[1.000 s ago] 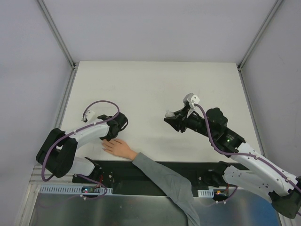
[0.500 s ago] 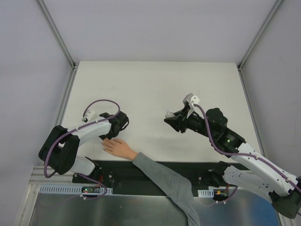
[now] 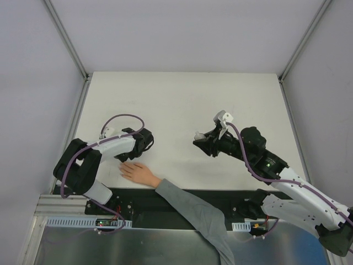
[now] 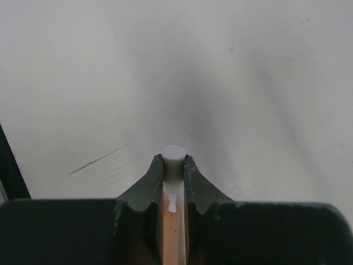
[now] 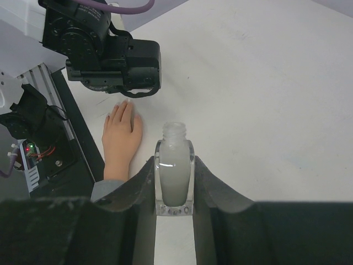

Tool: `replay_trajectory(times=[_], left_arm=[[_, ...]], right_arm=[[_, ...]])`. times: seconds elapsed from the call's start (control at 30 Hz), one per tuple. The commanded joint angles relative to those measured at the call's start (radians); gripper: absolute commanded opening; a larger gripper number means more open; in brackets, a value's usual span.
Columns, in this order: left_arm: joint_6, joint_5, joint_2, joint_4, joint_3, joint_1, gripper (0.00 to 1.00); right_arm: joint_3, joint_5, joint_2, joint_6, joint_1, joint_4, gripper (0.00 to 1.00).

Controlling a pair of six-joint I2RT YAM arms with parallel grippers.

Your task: Paint the nails

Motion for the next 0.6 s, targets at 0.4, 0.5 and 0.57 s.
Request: replay_trajectory(times=[0.4, 0.5, 0.57], left_arm=[[-0.177, -0.009, 0.125, -0.223, 0.097, -0.024, 0.00], [-0.200, -0.013, 0.146, -0.232, 0.105, -0.024, 0.00], [-0.208, -0.024, 0.161, -0.234, 0.114, -0.024, 0.00]], right_arm=[[0.064, -0.002, -0.046, -0.013, 0.006, -0.003, 0.00], [0.067, -0.001, -0.052, -0.014, 0.005, -0.003, 0.00], [0.069, -0.005, -0.055, -0.013, 0.005, -0.029, 0.00]])
